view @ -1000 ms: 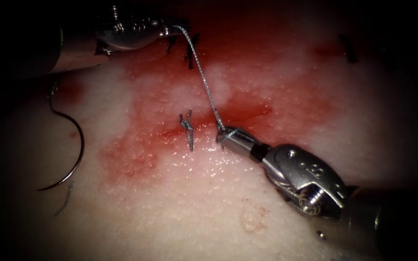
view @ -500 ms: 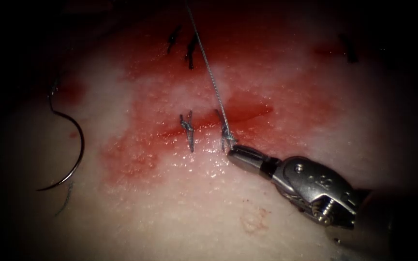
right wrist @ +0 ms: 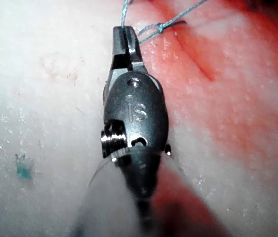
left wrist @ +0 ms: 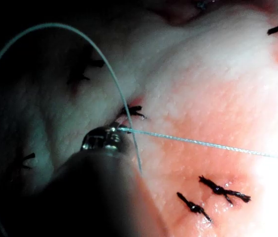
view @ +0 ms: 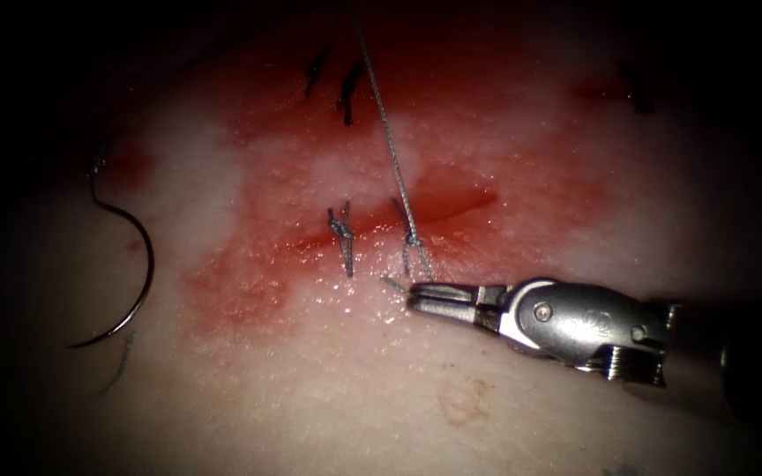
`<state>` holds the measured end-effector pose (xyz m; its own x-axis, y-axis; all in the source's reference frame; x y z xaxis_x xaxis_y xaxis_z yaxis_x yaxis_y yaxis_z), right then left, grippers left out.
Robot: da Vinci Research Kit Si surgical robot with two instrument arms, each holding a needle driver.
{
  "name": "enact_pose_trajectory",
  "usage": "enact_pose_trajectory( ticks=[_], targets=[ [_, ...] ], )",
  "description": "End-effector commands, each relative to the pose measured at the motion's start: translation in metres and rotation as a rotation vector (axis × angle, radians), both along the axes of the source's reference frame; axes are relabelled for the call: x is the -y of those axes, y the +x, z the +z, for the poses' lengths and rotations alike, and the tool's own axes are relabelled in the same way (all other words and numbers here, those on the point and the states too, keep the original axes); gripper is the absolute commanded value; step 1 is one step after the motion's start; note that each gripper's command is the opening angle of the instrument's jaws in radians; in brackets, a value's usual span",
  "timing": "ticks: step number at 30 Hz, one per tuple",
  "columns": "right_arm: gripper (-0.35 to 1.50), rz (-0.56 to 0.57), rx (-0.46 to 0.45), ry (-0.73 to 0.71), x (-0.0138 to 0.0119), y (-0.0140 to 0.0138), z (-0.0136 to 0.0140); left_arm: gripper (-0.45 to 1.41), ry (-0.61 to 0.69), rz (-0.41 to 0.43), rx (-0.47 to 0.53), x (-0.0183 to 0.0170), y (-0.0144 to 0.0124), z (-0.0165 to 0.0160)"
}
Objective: Wound Closure
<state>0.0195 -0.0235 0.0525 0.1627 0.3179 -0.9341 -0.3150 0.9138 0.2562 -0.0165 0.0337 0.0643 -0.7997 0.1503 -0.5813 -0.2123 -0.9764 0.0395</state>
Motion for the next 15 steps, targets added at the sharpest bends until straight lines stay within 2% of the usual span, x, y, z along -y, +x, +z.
enact_pose_trajectory(
  ticks=[1,9,15],
  targets=[
    [-0.35,-0.001,-0.013,-0.015,-0.0001,0.0006,0.0008,-0.45,-0.009,-0.017,-0.002,-0.0008,-0.0005,0.0005],
    [-0.35,-0.007,-0.007,-0.033,-0.0001,0.0008,0.0011,-0.45,-0.141,0.005,-0.088,-0.0026,-0.0010,0.0002],
    [-0.35,-0.067,0.030,-0.024,0.0020,0.0020,0.0018,-0.45,-0.224,-0.008,-0.166,-0.0037,-0.0008,-0.0002]
  ],
)
